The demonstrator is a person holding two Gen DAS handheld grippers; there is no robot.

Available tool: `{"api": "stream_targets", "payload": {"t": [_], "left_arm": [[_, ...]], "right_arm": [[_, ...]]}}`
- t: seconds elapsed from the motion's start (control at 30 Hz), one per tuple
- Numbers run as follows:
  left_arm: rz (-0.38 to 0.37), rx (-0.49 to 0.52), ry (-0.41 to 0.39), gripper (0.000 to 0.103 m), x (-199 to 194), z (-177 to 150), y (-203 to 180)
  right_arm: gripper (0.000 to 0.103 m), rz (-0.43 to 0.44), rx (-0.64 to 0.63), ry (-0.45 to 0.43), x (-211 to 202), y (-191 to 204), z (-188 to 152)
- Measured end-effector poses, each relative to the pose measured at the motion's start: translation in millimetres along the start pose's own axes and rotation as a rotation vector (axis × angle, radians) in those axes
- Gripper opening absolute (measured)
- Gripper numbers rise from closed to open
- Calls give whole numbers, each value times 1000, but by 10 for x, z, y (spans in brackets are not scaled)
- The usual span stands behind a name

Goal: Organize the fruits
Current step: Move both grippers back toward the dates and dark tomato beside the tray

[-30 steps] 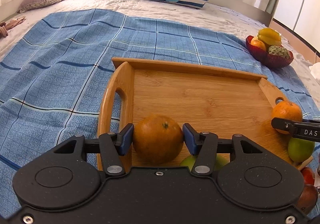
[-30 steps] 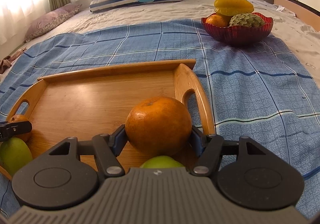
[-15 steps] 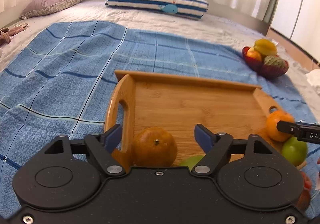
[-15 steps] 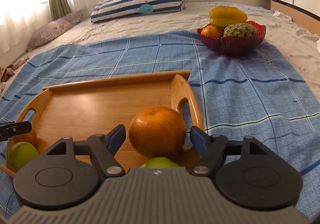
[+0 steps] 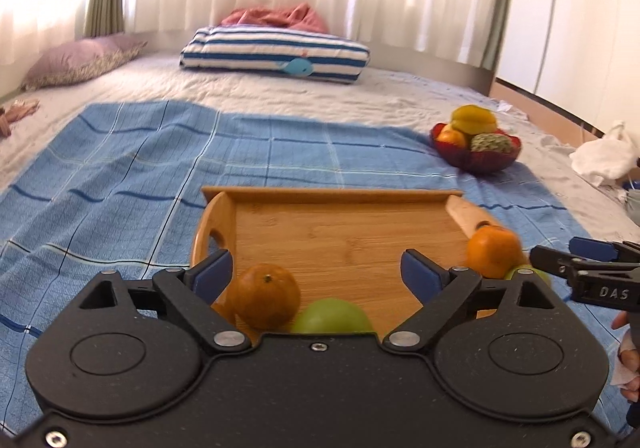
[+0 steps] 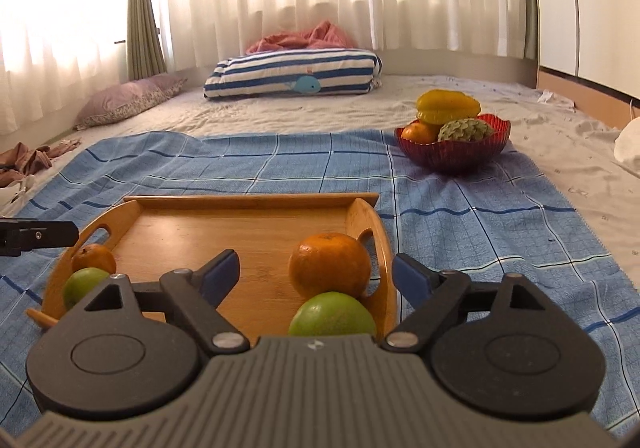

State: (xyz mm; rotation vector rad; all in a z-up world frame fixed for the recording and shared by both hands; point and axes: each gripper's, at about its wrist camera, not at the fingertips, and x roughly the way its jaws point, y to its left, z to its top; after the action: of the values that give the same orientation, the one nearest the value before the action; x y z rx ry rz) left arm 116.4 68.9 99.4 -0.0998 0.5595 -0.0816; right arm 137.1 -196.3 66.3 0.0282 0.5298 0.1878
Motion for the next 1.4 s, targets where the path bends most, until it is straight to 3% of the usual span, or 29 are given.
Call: {"api": "stream_targets", "payload": {"t": [0.5, 1.0, 1.4], "left_arm": [[-30, 86, -61, 93, -426, -356, -378], [-38, 91, -23, 94, -415, -663, -474], [-45, 131, 20, 94, -270, -845, -546]], "right_arm": [[96, -51, -22, -137, -505, 111, -527], [100, -79, -79, -208, -756, 273, -1015], [101, -88, -204, -205, -655, 533, -1231]]}}
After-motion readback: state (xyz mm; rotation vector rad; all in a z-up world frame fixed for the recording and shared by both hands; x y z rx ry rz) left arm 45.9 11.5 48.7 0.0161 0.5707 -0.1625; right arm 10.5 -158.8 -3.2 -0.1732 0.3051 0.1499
